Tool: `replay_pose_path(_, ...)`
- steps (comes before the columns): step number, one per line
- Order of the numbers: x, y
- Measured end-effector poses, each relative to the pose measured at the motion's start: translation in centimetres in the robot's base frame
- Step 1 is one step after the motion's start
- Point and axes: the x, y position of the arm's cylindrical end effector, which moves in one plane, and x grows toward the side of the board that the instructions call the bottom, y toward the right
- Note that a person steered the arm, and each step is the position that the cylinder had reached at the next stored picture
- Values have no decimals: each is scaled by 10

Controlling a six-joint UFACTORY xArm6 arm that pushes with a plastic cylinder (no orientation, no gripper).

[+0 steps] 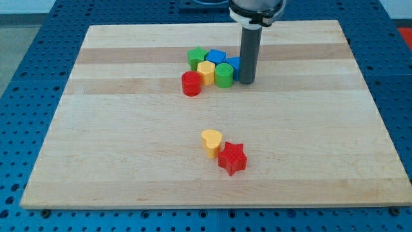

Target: Make a group of green blocksblue blocksyellow hexagon and red circle

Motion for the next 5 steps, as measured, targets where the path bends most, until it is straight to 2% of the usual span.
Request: replay_pose_path(5,-8,-33)
